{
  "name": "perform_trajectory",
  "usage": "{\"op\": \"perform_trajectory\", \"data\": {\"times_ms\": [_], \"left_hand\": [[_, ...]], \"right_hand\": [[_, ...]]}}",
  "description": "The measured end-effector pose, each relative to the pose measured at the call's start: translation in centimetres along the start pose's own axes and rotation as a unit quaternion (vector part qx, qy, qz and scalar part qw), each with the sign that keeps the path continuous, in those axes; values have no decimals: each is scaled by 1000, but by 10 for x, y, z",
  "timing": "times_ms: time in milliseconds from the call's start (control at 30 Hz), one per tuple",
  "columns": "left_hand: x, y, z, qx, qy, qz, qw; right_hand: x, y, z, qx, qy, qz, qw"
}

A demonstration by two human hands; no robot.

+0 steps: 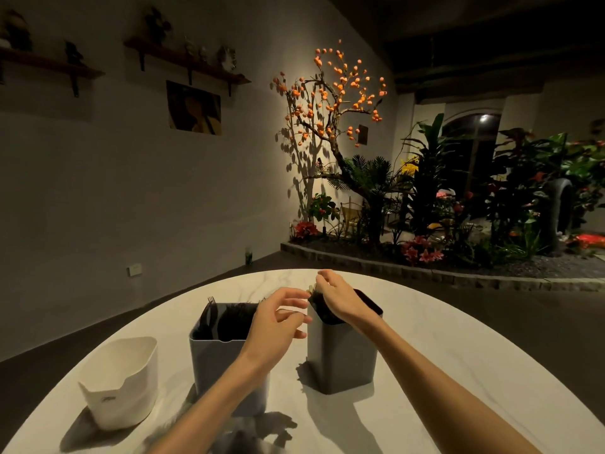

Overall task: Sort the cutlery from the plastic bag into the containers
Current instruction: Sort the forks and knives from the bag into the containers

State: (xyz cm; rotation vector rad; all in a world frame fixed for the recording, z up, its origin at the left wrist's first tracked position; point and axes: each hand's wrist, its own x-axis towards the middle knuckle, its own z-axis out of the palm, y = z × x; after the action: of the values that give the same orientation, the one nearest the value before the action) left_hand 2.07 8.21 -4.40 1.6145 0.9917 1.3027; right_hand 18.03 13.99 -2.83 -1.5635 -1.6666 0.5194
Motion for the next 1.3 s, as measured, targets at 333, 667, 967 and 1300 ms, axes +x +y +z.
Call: {"op": "perform_trajectory", "data": {"times_ms": [333,667,967,1300], "left_hand": [[-47,54,-26,82,-79,-5,993],[-170,39,-22,354,-286,-77,887],[-219,2,-46,288,-138,-26,947],[-229,46,-81,509,-110,25,853]], "right_hand": [[-77,-41,-68,111,-8,-37,993],[-235,-46,-69,62,-204,-24,977],[-303,1,-7,-175,-357,-34,917],[-284,0,1,-241,-267,-94,928]]}}
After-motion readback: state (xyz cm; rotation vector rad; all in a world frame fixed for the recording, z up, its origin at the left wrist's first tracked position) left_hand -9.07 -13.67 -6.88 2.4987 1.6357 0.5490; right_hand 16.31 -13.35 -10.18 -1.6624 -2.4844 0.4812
